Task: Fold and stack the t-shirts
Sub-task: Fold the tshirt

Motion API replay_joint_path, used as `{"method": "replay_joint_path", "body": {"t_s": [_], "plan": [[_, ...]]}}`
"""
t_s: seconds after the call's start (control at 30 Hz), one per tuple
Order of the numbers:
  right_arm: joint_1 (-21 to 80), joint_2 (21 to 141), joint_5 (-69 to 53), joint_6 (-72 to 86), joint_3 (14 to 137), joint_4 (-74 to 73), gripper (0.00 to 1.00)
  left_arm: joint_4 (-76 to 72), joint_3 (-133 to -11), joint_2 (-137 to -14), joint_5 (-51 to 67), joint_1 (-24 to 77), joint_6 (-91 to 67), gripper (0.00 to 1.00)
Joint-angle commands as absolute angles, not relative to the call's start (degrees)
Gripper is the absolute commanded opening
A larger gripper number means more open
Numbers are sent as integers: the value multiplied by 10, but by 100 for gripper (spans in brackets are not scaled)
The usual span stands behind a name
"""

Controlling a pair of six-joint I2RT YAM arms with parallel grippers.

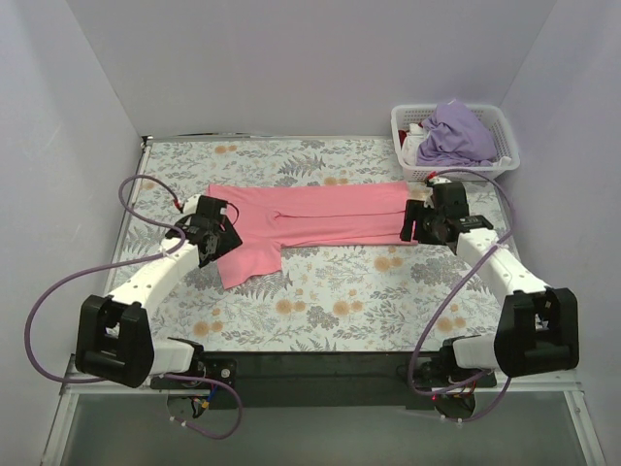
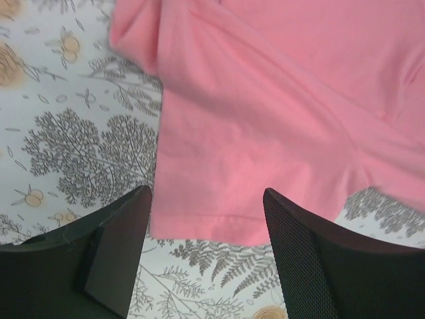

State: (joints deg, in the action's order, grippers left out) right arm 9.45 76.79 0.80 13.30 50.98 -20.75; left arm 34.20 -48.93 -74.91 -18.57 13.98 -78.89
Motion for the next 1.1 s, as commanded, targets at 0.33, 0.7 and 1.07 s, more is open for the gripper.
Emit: {"method": "replay_joint_path", "body": {"t_s": [0.33, 0.7, 1.07], "plan": [[130, 629, -43, 132, 367, -182, 74, 334, -410, -789, -197, 205, -853, 54], [129, 603, -51, 129, 341, -178, 74, 332, -403, -835, -218, 218, -875, 13], [130, 583, -58, 116, 338, -178, 74, 334, -626, -922, -294, 211, -802, 0]]}}
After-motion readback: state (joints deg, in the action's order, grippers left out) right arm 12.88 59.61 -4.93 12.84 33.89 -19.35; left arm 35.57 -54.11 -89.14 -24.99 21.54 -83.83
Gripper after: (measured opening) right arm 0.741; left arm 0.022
